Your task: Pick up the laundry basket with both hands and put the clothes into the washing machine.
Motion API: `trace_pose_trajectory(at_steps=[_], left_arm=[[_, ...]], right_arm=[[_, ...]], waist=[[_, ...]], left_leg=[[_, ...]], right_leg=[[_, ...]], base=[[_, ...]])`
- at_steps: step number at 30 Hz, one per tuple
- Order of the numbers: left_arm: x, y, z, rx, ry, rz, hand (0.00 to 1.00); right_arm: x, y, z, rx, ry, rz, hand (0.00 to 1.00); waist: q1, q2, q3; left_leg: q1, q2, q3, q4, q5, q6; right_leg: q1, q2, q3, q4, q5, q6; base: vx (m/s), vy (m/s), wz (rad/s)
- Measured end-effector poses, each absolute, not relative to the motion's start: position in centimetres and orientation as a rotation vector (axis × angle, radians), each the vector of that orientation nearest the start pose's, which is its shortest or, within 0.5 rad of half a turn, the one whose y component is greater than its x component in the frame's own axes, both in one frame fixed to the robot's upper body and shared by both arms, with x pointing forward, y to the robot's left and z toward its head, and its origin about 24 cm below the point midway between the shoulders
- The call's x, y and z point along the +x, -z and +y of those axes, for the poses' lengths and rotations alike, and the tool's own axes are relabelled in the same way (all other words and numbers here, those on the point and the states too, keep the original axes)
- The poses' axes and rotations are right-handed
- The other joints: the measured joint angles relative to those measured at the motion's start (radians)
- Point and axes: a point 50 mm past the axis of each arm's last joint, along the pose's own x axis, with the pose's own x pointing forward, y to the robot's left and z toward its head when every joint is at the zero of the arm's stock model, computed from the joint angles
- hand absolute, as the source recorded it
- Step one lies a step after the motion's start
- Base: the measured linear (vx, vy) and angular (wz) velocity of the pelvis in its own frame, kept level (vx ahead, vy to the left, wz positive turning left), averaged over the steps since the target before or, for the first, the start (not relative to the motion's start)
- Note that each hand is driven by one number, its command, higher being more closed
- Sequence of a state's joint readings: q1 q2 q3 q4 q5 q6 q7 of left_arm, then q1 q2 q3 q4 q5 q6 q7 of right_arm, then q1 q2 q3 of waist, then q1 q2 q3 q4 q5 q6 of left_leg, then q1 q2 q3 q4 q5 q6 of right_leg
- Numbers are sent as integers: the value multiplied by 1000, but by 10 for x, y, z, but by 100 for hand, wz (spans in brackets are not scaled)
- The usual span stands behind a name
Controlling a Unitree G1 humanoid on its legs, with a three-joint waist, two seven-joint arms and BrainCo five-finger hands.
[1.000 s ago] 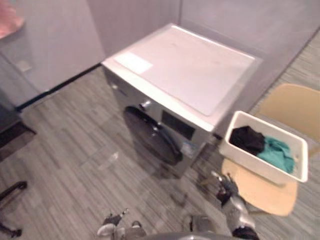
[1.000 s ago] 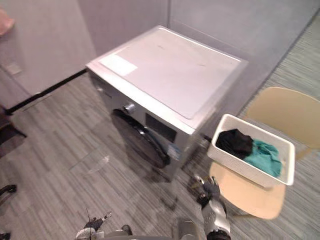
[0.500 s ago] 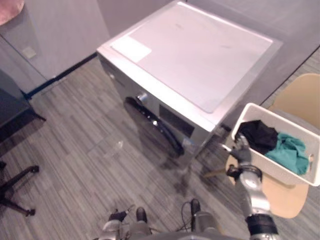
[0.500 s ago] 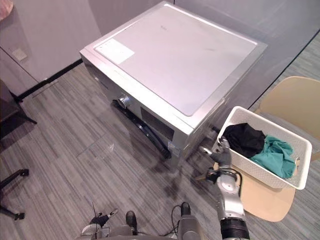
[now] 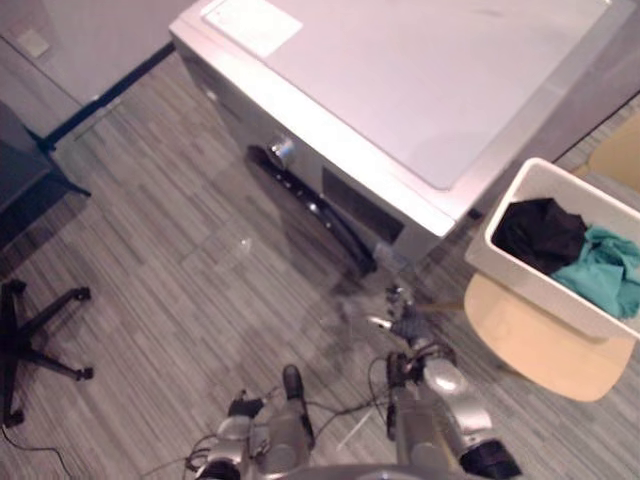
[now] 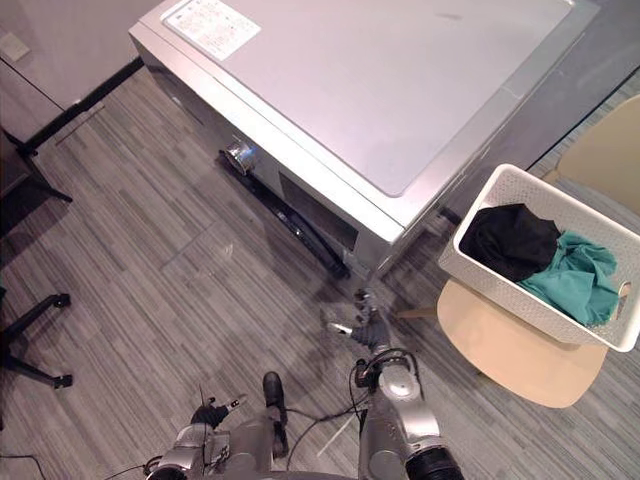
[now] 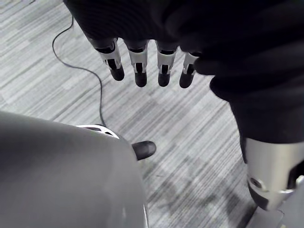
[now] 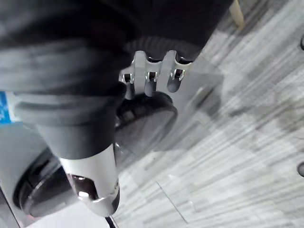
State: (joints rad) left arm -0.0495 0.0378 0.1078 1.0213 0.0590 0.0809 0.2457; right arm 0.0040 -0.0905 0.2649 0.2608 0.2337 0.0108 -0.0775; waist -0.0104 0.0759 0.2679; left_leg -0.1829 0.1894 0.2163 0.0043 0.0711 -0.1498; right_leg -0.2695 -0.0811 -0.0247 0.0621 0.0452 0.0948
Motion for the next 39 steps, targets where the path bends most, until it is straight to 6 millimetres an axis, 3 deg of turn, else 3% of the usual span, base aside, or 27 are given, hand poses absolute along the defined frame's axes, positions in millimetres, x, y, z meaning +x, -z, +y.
trace_pose_trajectory(at_steps=[6, 14, 19, 27, 32, 39], left_arm=[[152, 144, 192, 174, -331, 1020, 0], [172, 133, 194, 182, -348, 945, 0], [183, 125, 197, 175, -376, 881, 0], [187, 118, 213, 186, -444, 844, 0], [189, 116, 211, 197, -437, 830, 0], [192, 113, 209, 194, -447, 810, 0]], right_arm=[[260, 0, -97, 88, -188, 216, 0], [317, -68, -100, 7, -174, -14, 0], [332, -92, -107, -3, -113, -81, 0], [341, -129, -104, -29, -6, -216, 0], [366, -141, -88, 20, 18, -172, 0], [362, -134, -49, -2, -121, -137, 0]], waist=[[8, -16, 29], [31, -23, 89], [55, -22, 129], [63, -27, 187], [84, -15, 215], [109, -13, 216]], left_leg=[[-21, -2, -3, 7, 0, 0], [-73, 0, -23, 71, -12, 18], [-125, -3, -37, 109, -18, 27], [-210, -18, -78, 112, -13, 33], [-230, -19, -92, 100, -10, 37], [-232, -19, -131, 114, 21, 36]], right_leg=[[-17, -1, 0, -1, 7, 0], [-31, -5, 3, 1, 24, -1], [-57, -9, 3, -2, 45, 1], [-121, -14, 4, -34, 93, 9], [-130, -11, -5, -63, 119, 9], [-101, -9, -30, -66, 122, 3]], base=[[-4, 1, -1], [-22, -1, 4], [-90, 5, 4], [-84, 2, 2], [-62, -22, 3], [15, -22, 12]])
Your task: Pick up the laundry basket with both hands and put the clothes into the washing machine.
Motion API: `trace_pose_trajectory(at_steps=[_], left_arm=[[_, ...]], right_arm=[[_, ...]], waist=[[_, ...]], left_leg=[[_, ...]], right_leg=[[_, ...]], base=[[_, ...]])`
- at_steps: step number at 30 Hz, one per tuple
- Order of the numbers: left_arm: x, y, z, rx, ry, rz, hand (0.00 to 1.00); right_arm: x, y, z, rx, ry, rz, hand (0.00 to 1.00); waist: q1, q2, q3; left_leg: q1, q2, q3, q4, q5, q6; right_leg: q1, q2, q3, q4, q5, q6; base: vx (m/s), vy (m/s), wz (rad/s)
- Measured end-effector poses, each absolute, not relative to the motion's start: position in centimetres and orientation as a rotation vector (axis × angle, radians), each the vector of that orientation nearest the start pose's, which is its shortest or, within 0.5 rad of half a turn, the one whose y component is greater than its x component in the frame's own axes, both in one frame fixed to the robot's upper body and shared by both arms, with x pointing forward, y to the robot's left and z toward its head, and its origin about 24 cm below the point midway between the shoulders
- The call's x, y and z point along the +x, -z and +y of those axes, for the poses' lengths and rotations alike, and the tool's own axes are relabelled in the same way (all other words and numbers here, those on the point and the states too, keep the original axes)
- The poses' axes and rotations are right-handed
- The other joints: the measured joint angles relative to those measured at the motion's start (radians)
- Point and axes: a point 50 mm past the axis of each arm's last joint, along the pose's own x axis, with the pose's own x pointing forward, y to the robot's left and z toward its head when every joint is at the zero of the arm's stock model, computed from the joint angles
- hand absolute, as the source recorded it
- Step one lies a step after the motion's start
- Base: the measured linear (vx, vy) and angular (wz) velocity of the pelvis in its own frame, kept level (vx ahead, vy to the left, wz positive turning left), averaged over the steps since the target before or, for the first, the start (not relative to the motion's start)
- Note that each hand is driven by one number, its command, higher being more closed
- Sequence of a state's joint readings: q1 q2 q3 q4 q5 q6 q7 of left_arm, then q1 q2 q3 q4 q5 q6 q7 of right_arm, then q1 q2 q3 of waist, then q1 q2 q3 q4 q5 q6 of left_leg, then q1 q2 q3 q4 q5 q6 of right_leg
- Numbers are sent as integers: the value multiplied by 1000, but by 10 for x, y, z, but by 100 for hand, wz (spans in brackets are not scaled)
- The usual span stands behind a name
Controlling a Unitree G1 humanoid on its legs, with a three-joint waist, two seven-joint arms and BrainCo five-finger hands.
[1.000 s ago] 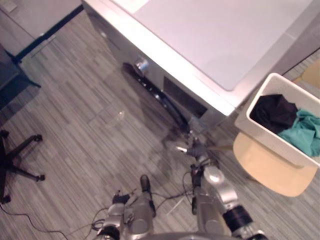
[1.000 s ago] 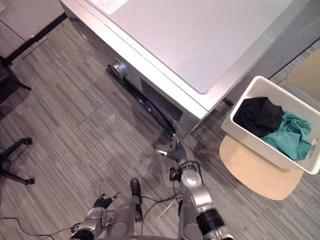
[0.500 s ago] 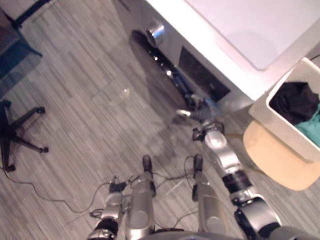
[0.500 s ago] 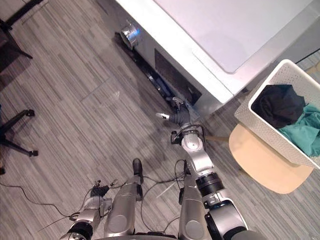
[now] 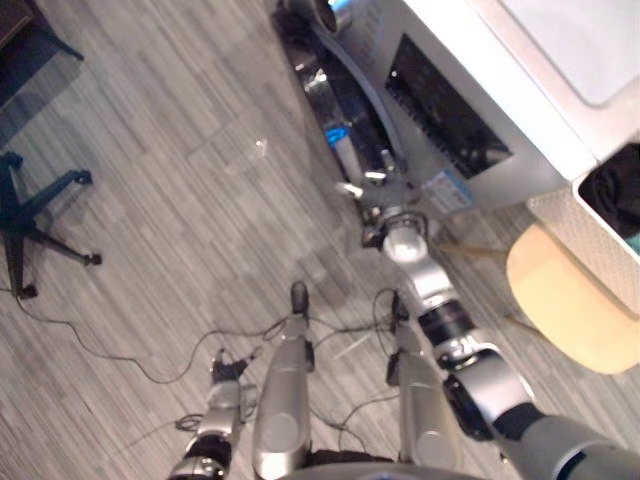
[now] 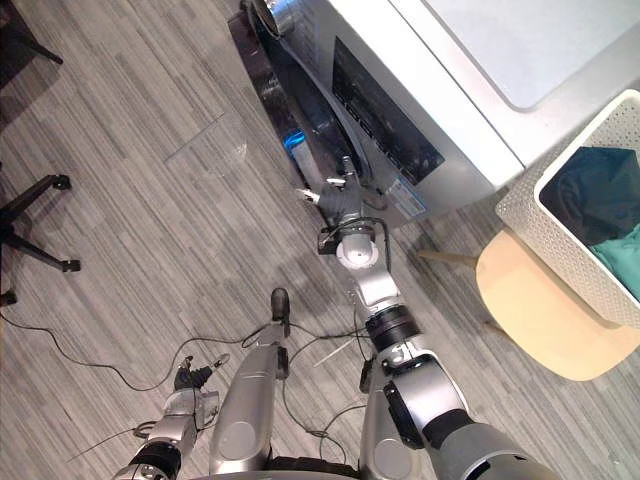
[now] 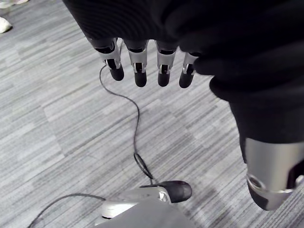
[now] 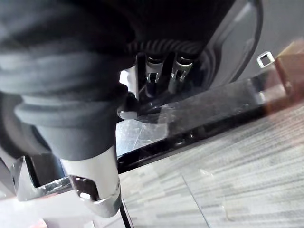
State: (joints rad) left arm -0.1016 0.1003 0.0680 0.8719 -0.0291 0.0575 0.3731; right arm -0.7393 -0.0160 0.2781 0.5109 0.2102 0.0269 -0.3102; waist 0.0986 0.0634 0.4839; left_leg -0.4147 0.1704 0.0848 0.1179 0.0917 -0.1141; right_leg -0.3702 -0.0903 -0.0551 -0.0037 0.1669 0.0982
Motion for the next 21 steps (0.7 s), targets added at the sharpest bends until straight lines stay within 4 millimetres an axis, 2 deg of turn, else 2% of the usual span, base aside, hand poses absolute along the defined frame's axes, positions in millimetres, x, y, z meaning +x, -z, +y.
trace_pose_trajectory(at_steps=[4, 6, 8, 11, 15, 17, 18, 20, 21], left_arm=[[193, 113, 208, 191, -445, 805, 0], [194, 113, 205, 183, -440, 802, 0], [194, 113, 201, 175, -435, 803, 0], [188, 116, 203, 180, -438, 825, 0], [190, 115, 199, 209, -404, 812, 0], [196, 110, 196, 202, -378, 783, 0], [198, 108, 196, 200, -377, 773, 0], [206, 100, 196, 192, -379, 725, 0], [207, 98, 197, 189, -381, 717, 0]], right_arm=[[348, -115, -17, -80, -296, -86, 0], [336, -109, 8, -103, -435, -78, 0], [328, -100, 15, -113, -491, -56, 0], [313, -87, 17, -95, -549, -32, 0], [295, -61, -13, -41, -509, 23, 0], [281, -39, -52, 3, -396, 80, 0], [277, -32, -64, 10, -356, 103, 0], [255, -7, -120, 0, -167, 185, 0], [248, 0, -134, -5, -118, 210, 0]], waist=[[4, -1, -4], [17, 0, -14], [28, -3, -47], [26, -25, -87], [-5, -62, -126], [-36, -86, -140], [-40, -91, -143], [-70, -102, -163], [-80, -104, -174]], left_leg=[[34, 0, -6, 3, 0, 0], [51, 2, -16, 2, -1, 0], [56, 2, -22, -4, -1, 1], [76, -1, -20, -13, -2, 3], [100, -5, 21, -22, -3, 4], [124, -10, 51, -47, -3, 4], [130, -11, 58, -52, -3, 4], [138, -12, 74, -59, -7, -1], [139, -12, 82, -66, -7, -1]], right_leg=[[42, -1, -4, 1, -11, -2], [66, 1, -17, 2, -19, -6], [75, 1, -28, 4, -23, -6], [89, -4, -30, 12, -30, -2], [87, -14, 0, 23, -34, 3], [83, -18, 27, 19, -32, 9], [83, -18, 35, 17, -32, 10], [81, -17, 55, 7, -32, 12], [76, -17, 59, 3, -31, 13]], base=[[25, -17, 11], [-20, -32, 16], [-28, -25, 19], [-22, -1, 8], [-34, 9, -15], [-29, 12, -29], [-15, 7, -26], [-8, 1, -25], [13, -10, -21]])
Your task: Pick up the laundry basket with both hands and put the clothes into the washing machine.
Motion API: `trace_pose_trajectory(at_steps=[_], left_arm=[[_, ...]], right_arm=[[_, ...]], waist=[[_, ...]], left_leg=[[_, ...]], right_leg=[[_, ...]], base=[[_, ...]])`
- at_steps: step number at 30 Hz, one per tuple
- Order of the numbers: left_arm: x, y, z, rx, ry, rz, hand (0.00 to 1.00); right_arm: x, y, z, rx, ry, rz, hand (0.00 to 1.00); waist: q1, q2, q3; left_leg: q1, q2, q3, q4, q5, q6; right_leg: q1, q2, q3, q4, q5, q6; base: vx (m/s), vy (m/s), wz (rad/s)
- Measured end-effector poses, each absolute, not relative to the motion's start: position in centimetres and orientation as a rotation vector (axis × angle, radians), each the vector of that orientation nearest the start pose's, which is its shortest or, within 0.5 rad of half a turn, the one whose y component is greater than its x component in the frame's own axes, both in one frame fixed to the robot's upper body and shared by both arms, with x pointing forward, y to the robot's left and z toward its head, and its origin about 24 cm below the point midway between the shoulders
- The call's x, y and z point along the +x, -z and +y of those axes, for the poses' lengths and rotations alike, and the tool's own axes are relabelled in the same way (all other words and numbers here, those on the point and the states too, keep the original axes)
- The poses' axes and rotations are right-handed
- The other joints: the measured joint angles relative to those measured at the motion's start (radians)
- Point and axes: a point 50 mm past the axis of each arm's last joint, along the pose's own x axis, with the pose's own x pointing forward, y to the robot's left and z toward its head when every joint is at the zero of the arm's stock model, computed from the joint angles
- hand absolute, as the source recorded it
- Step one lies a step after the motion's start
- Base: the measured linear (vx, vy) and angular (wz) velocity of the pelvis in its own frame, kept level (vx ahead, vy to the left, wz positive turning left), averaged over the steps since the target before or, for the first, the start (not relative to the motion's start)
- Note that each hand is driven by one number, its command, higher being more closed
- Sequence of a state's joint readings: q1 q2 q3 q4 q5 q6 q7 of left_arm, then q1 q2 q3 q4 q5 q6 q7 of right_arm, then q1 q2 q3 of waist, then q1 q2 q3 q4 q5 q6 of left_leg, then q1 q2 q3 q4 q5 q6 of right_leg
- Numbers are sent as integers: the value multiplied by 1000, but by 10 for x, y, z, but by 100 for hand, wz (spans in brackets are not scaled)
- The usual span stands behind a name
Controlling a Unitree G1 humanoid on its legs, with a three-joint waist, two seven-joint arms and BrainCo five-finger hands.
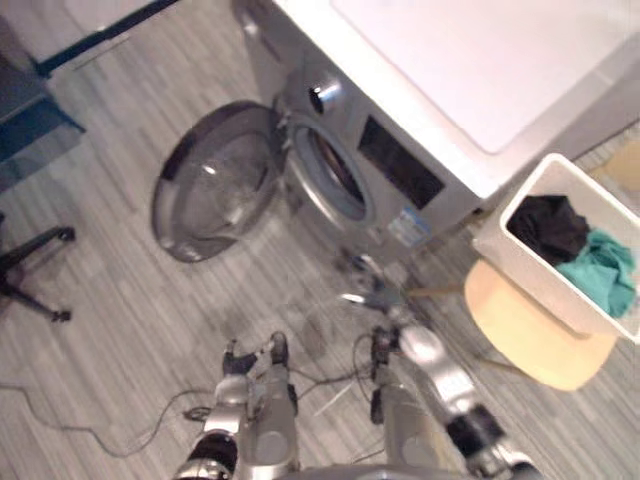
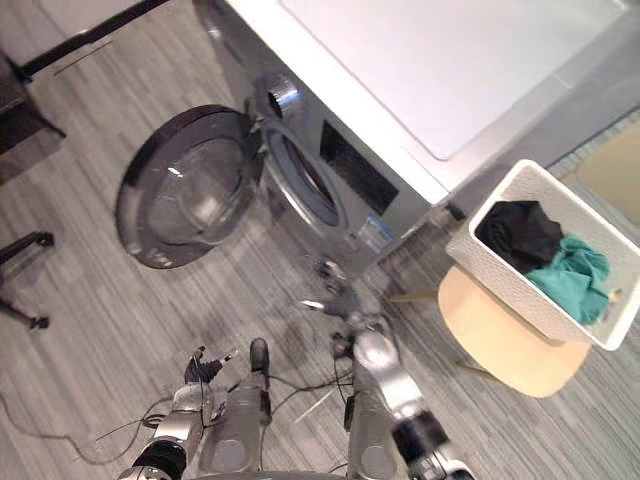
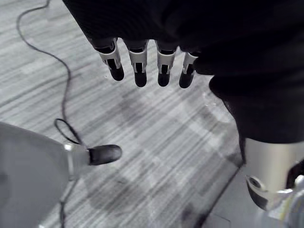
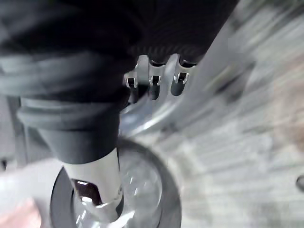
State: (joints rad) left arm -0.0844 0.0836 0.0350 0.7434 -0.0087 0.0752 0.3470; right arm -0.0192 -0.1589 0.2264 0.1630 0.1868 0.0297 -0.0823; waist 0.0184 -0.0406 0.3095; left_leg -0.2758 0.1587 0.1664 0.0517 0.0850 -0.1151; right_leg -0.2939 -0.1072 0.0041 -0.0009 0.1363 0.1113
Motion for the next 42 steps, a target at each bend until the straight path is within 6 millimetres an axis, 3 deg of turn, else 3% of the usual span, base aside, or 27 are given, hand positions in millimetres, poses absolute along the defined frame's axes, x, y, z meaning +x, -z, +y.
trace_pose_trajectory(at_steps=[3, 5, 7, 12, 20, 24, 31, 32, 35, 39, 42], left_arm=[[213, 93, 207, 138, -434, 698, 0], [215, 90, 219, 92, -488, 688, 0], [219, 84, 234, 39, -555, 669, 0], [219, 65, 295, 26, -756, 628, 0], [243, 18, 342, -4, -901, 471, 0], [266, -15, 350, -38, -917, 349, 0], [298, -89, 368, -55, -945, 107, 0], [304, -109, 370, -63, -940, 46, 0], [313, -134, 372, -79, -935, -32, 0], [327, -163, 364, -97, -905, -108, 0], [331, -185, 365, -94, -906, -167, 0]], right_arm=[[214, 23, -198, -32, 131, 318, 0], [198, 33, -223, -32, 244, 369, 0], [184, 44, -236, -14, 324, 423, 0], [165, 65, -224, 125, 402, 511, 0], [159, 70, -214, 244, 457, 525, 0], [153, 72, -214, 274, 473, 526, 0], [157, 65, -212, 302, 472, 483, 0], [158, 65, -211, 308, 471, 476, 0], [158, 64, -210, 310, 467, 471, 0], [149, 69, -211, 311, 479, 500, 0], [148, 70, -209, 320, 478, 503, 0]], waist=[[-39, -7, -27], [-67, -11, -29], [-69, -20, -37], [-93, -57, -56], [-80, -60, -55], [-56, -68, -52], [-28, -92, -20], [-28, -101, -7], [-2, -105, 2], [-1, -116, 16], [-2, -123, 18]], left_leg=[[17, 1, 27, -10, 6, 1], [30, 1, 46, -10, 5, 0], [29, 4, 71, -10, 4, 0], [7, 26, 126, 15, -23, -16], [-170, 145, 91, 322, -180, -34], [-245, 165, 62, 383, -205, -32], [-349, 221, 1, 468, -249, -21], [-360, 232, 1, 474, -253, -24], [-378, 263, -1, 465, -253, -23], [-379, 273, -3, 446, -254, -24], [-381, 299, -7, 432, -268, -35]], right_leg=[[-11, 6, 28, -2, 8, 9], [-12, 8, 50, -2, 9, 9], [-27, 13, 74, -4, 13, 12], [-59, 33, 129, -38, 39, 13], [-83, 95, 125, -39, 53, -4], [-117, 108, 105, -43, 57, -3], [-134, 145, 85, -76, 109, 27], [-135, 150, 84, -76, 114, 24], [-158, 180, 86, -98, 201, 38], [-167, 191, 90, -98, 227, 28], [-186, 219, 105, -98, 281, 13]], base=[[36, -20, -32], [23, -14, -34], [25, -20, -35], [12, -35, -35], [4, -20, -11], [-25, -12, 4], [-25, -9, 6], [-13, 0, 13], [-18, -14, -13], [4, 6, -3], [-4, 4, -19]])
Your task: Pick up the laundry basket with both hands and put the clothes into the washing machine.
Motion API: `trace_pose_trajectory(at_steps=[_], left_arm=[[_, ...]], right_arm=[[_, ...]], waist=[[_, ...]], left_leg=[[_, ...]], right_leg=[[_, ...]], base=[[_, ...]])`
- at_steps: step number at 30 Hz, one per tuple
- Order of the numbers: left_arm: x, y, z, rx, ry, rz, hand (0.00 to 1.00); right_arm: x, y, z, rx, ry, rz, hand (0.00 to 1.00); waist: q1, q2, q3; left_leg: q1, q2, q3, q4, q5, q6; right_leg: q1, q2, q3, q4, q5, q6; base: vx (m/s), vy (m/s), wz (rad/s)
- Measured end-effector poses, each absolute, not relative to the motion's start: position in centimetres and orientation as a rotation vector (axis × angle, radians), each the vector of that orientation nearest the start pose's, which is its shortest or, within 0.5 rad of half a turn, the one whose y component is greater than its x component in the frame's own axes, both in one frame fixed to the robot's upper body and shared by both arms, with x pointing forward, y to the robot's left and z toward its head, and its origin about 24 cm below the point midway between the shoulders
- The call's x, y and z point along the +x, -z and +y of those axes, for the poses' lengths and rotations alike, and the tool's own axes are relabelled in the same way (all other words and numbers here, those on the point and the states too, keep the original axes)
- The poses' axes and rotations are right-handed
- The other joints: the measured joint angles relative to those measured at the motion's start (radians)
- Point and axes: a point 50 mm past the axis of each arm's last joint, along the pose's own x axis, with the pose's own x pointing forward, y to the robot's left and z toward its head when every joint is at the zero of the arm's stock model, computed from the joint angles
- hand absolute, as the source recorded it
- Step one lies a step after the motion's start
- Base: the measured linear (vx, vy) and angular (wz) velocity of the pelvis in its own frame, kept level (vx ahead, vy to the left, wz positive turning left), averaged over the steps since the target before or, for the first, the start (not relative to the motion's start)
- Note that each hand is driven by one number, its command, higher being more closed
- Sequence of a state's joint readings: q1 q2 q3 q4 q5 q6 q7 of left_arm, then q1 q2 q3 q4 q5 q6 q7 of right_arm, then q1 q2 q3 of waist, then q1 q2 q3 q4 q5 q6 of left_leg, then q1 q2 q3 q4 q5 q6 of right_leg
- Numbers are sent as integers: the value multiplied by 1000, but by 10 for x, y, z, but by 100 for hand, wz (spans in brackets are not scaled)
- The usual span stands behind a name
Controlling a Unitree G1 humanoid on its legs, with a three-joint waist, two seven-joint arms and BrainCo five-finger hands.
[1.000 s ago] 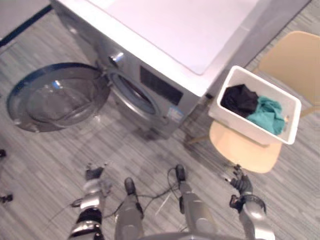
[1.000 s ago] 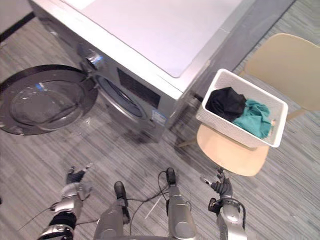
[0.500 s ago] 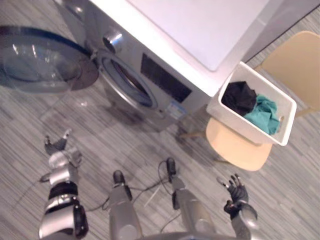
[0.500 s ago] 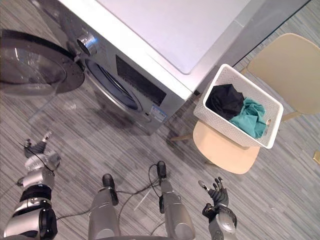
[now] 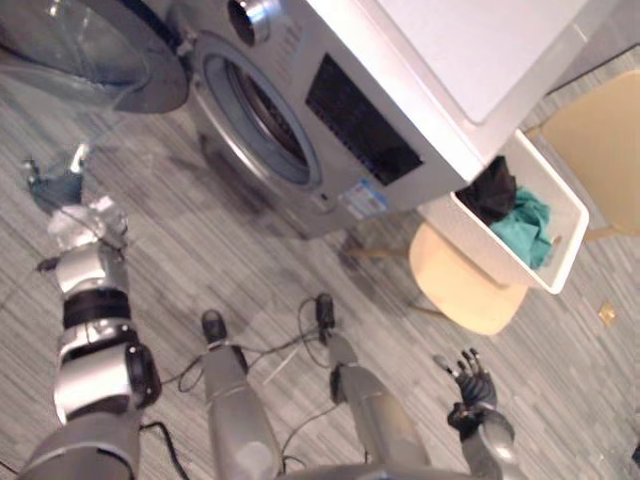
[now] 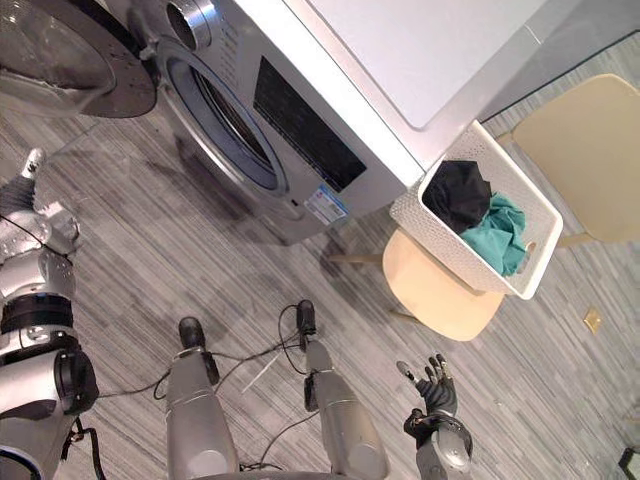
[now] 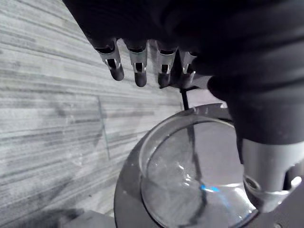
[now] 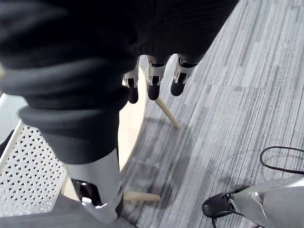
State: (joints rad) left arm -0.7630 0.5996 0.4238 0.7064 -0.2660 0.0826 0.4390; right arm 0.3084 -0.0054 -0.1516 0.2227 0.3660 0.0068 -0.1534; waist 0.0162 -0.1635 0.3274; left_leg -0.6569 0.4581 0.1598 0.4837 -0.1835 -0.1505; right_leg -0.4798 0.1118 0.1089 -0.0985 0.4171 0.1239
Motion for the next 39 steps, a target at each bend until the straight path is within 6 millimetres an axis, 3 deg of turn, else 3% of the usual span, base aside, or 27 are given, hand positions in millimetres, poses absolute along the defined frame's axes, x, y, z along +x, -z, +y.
trace_pose_trajectory(at_steps=[6, 7, 8, 9, 10, 14, 17, 21, 26, 28, 31, 35, 39], left_arm=[[339, -201, 357, -89, -875, -206, 0], [339, -201, 357, -88, -874, -205, 0], [340, -201, 356, -81, -870, -205, 0], [340, -201, 355, -77, -866, -203, 0], [340, -199, 356, -72, -869, -199, 0], [338, -182, 354, -7, -856, -142, 0], [337, -149, 336, 32, -807, -67, 0], [325, -90, 305, 37, -735, 69, 0], [273, 4, 259, -53, -637, 295, 0], [254, 28, 246, -89, -605, 371, 0], [211, 69, 225, -125, -547, 533, 0], [128, 141, 201, -142, -519, 947, 0], [82, 163, 203, -159, -568, 1148, 0]], right_arm=[[136, 83, -209, 346, 501, 568, 0], [135, 84, -208, 348, 502, 574, 0], [130, 88, -207, 351, 509, 598, 0], [127, 89, -207, 352, 513, 606, 0], [128, 89, -207, 354, 513, 607, 0], [125, 94, -208, 358, 530, 629, 0], [115, 102, -215, 372, 590, 667, 0], [103, 115, -225, 379, 673, 735, 0], [69, 140, -235, 409, 811, 927, 0], [66, 143, -236, 425, 834, 947, 0], [64, 145, -238, 444, 863, 963, 0], [61, 151, -234, 477, 892, 1006, 0], [63, 158, -223, 501, 898, 1060, 0]], waist=[[-3, -7, -3], [-3, -9, -5], [-5, -30, -18], [-5, -39, -25], [0, -39, -24], [-2, -35, -24], [0, -20, -25], [7, 40, -41], [26, 124, -113], [24, 139, -131], [25, 155, -175], [24, 168, -238], [21, 168, -259]], left_leg=[[2, 31, -6, -14, 4, -8], [2, 33, -6, -14, 7, -13], [-1, 28, 5, -5, 18, -33], [-8, 27, 11, 10, 21, -38], [-13, 34, 4, 25, 22, -40], [-6, 47, 4, 41, 29, -51], [38, 12, 2, 40, 32, -41], [116, -54, 7, 12, 65, -2], [289, -184, 34, -78, 81, 19], [336, -212, 35, -103, 83, 22], [409, -257, 31, -158, 93, 37], [508, -299, 31, -249, 115, 50], [574, -304, 53, -347, 146, 43]], right_leg=[[-5, 39, 9, 0, 1, -1], [-5, 42, 11, 0, -13, 14], [2, 27, 24, 0, -108, 70], [6, 22, 34, 0, -174, 31], [5, 33, 30, 0, -161, -22], [23, 40, 19, 0, -157, -29], [84, 3, -4, 1, -172, -46], [140, -58, -42, 67, -235, -43], [248, -172, -69, 147, -341, -2], [282, -198, -82, 162, -362, 6], [334, -238, -107, 187, -402, 19], [394, -273, -124, 199, -432, 26], [410, -269, -116, 178, -434, 17]], base=[[19, 5, -6], [0, 0, 0], [-4, -5, 4], [4, -38, 4], [-9, -55, -3], [-22, -5, 1], [19, 86, 38], [70, 120, 53], [146, 139, 43], [97, 97, 34], [68, 67, 36], [21, 8, 18], [-30, -35, -3]])
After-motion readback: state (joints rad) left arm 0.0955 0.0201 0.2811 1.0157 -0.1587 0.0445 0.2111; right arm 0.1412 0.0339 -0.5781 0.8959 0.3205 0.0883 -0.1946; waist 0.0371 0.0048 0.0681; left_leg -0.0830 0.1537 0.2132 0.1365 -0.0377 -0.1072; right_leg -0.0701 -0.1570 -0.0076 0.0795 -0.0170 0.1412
